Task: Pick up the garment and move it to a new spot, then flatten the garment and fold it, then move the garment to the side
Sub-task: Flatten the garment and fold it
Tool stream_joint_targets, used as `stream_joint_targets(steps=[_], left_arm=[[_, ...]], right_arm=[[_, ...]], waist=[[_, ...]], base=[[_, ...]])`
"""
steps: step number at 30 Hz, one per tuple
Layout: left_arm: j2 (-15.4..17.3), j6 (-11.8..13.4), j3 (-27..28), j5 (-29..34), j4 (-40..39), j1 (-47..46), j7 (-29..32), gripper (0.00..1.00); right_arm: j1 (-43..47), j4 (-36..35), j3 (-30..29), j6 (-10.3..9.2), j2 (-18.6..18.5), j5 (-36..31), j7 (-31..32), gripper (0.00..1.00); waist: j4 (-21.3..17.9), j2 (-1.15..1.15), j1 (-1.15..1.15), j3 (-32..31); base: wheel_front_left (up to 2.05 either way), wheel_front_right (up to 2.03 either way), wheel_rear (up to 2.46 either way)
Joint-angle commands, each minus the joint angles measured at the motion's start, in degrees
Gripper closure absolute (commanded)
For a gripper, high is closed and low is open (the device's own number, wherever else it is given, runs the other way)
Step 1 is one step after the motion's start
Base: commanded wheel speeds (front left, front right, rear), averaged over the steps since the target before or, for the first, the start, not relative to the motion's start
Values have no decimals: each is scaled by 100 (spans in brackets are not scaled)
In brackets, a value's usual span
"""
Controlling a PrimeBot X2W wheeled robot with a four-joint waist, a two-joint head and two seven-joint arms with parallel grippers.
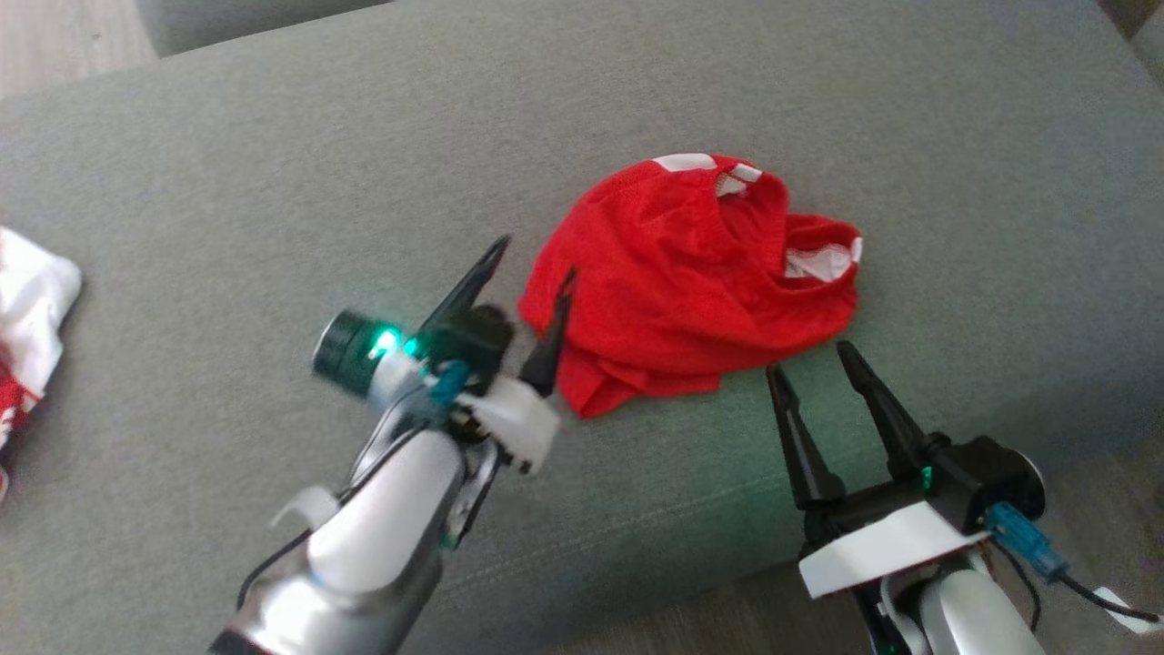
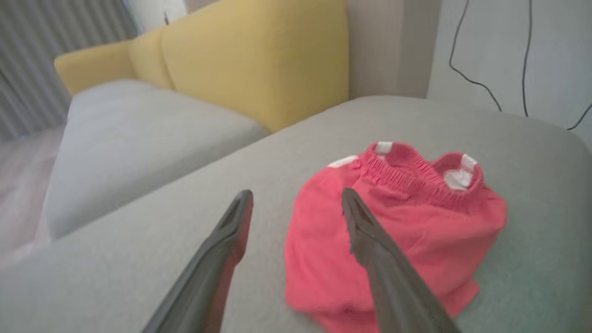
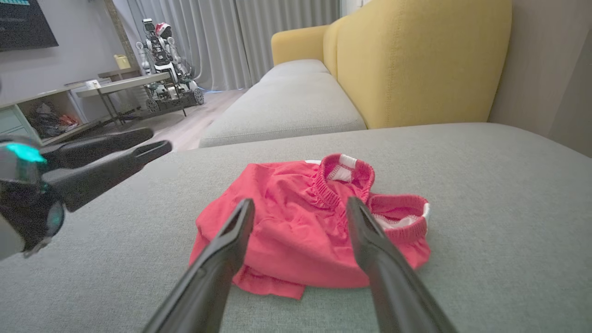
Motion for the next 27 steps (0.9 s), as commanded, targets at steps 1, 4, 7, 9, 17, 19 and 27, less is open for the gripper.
stream_joint_targets(steps=[1,4,7,9,17,19,27], left_arm=[[34,0,118,35,-150,-269,-65,0],[-84,-127,-168,175,-79,-588,107,0],[-184,-294,-443,224,-12,-974,435,0],[-226,-392,-597,171,10,-1182,690,0],[-260,-469,-1497,-500,-372,-1921,1470,0],[-260,-428,-1707,-674,-361,-2031,1562,0],[-180,-213,-1970,-454,463,-2513,1475,0]], right_arm=[[-197,-192,142,-1,-28,-20,-31,0],[-294,-230,134,-1,-28,50,-31,0],[-357,-243,102,-1,-28,80,-31,0],[-354,-233,82,-1,-28,110,-31,0],[-189,-485,-380,-1,-28,499,-31,0],[-149,-571,-571,-1,-28,617,-31,0],[-24,-790,-652,-1,-28,741,-31,0]], waist=[[-53,0,0,22],[-318,0,0,127],[-668,0,0,274],[-922,0,0,365],[-1583,0,0,990],[-1610,0,0,1111],[-1555,0,0,1440]], base=[[0,0,0],[0,0,0],[0,0,0],[0,0,0],[0,0,0],[0,0,0],[8,8,8]])
